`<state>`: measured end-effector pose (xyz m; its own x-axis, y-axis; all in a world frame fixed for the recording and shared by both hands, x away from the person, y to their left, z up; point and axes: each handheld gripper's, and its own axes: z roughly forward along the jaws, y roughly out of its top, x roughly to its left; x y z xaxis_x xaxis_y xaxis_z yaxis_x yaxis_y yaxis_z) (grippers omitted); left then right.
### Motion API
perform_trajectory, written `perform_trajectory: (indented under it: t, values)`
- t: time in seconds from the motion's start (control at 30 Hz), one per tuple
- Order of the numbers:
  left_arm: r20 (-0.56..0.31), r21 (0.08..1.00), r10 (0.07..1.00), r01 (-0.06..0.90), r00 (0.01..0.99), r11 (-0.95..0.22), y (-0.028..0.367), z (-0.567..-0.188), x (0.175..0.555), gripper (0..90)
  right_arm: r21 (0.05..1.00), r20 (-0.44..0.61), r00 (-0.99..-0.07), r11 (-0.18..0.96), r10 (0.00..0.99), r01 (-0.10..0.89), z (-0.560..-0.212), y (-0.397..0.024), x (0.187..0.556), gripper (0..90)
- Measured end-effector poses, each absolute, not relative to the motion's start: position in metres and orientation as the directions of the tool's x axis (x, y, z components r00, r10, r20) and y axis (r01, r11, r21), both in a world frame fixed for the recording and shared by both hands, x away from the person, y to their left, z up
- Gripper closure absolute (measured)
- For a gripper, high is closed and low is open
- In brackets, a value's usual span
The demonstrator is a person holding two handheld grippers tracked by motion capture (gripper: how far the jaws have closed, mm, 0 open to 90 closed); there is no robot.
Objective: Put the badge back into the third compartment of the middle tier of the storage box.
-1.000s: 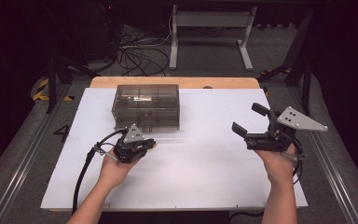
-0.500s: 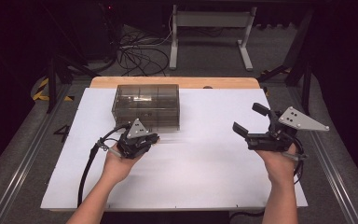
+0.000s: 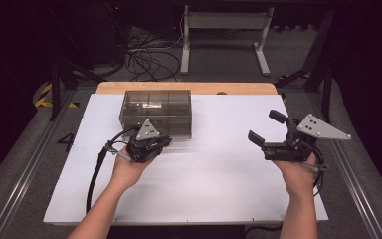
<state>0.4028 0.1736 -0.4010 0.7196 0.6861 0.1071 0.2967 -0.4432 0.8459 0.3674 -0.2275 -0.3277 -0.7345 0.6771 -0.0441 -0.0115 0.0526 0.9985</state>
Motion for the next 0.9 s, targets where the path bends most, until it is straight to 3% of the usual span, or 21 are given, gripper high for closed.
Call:
perform_trajectory:
  t: [0.9]
  values:
    - [0.092, 0.866, 0.705, 0.293, 0.703, -0.406, 0.158, -0.395, 0.427, 84.5, 0.999, -0.042, -0.734, 0.046, 0.678, -0.015, -0.327, -0.229, 0.367, 3.1]
